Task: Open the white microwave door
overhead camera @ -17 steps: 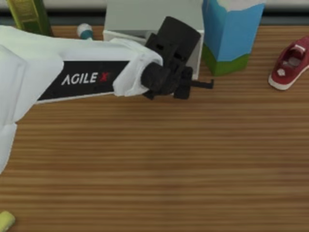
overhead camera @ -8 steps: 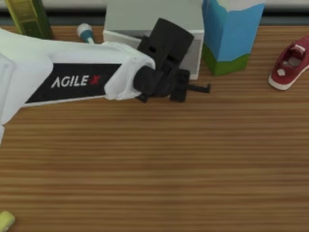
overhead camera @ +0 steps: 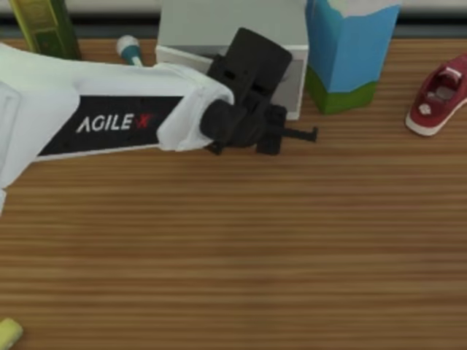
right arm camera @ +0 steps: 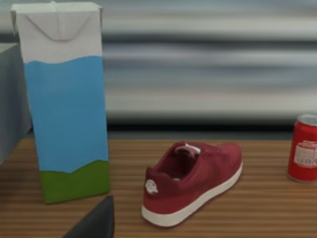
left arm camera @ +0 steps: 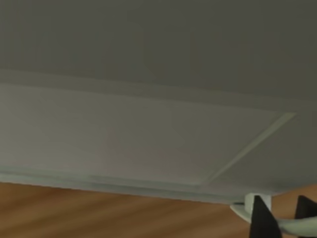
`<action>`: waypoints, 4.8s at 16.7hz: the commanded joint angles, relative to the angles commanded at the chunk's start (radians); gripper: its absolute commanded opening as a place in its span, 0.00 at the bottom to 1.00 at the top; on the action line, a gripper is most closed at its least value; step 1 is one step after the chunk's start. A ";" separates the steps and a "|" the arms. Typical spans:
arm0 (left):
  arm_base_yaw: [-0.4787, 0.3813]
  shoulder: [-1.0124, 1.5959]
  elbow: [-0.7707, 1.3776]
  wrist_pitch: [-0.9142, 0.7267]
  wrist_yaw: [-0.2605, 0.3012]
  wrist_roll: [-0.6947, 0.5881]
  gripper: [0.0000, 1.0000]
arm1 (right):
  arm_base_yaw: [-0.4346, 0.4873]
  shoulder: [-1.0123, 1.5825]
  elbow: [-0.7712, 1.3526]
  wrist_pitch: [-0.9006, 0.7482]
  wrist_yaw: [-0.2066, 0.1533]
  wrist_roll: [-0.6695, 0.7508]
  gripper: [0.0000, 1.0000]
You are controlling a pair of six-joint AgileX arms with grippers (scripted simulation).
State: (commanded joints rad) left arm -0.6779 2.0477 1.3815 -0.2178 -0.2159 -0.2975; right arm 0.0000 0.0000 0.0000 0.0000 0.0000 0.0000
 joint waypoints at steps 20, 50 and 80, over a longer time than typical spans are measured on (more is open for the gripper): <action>-0.005 -0.002 -0.007 0.003 0.013 0.004 0.00 | 0.000 0.000 0.000 0.000 0.000 0.000 1.00; 0.005 -0.035 -0.052 0.031 0.052 0.049 0.00 | 0.000 0.000 0.000 0.000 0.000 0.000 1.00; 0.027 -0.069 -0.106 0.056 0.087 0.107 0.00 | 0.000 0.000 0.000 0.000 0.000 0.000 1.00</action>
State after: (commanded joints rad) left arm -0.6509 1.9788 1.2751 -0.1623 -0.1290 -0.1909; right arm 0.0000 0.0000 0.0000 0.0000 0.0000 0.0000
